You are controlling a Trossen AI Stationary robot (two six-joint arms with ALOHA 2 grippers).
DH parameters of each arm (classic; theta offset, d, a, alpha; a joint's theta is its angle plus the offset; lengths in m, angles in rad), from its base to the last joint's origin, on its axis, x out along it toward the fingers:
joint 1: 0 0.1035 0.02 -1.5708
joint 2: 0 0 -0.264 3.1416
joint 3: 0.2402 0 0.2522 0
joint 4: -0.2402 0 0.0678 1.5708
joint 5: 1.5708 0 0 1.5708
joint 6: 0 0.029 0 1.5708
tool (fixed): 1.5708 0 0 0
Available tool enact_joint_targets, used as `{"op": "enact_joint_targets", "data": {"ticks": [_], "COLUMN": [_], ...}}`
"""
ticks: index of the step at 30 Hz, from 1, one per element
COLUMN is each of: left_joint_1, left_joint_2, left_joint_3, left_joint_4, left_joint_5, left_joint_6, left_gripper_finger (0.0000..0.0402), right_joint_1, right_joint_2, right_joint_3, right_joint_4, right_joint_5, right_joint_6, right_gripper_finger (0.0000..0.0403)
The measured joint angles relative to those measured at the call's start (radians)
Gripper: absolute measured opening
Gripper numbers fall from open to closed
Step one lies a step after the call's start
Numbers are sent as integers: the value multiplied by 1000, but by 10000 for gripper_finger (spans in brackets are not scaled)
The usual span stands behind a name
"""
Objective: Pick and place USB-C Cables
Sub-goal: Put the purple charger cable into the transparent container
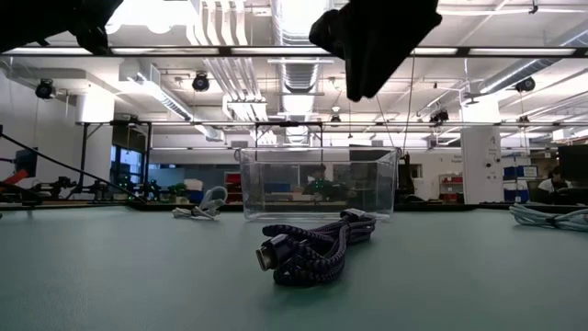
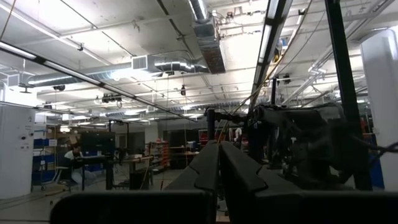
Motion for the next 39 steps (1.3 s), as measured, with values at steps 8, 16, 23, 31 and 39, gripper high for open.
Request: {"op": "enact_joint_targets", "data": {"ticks": [8, 16, 23, 31, 39], "left_joint_1": [0, 0, 0, 0, 0], "left_joint_2": [0, 0, -1, 0, -2], "left_joint_3": [0, 0, 0, 0, 0], "left_joint_4": [-1, -1, 0, 1, 1], "left_joint_5": [0, 0, 0, -1, -3], "left_joint_6": [0, 0, 2, 33, 34], "left_gripper_finger": [0, 0, 0, 0, 0], "right_joint_1": [49, 56, 59, 59, 59], "right_joint_2": [75, 132, 169, 209, 228], "right_joint_3": [41, 62, 63, 63, 62], "right_joint_4": [15, 18, 25, 60, 97], "right_joint_5": [64, 91, 82, 34, 33], "right_joint_6": [-103, -134, -162, -281, -346], "right_gripper_finger": [93, 168, 209, 206, 203]}}
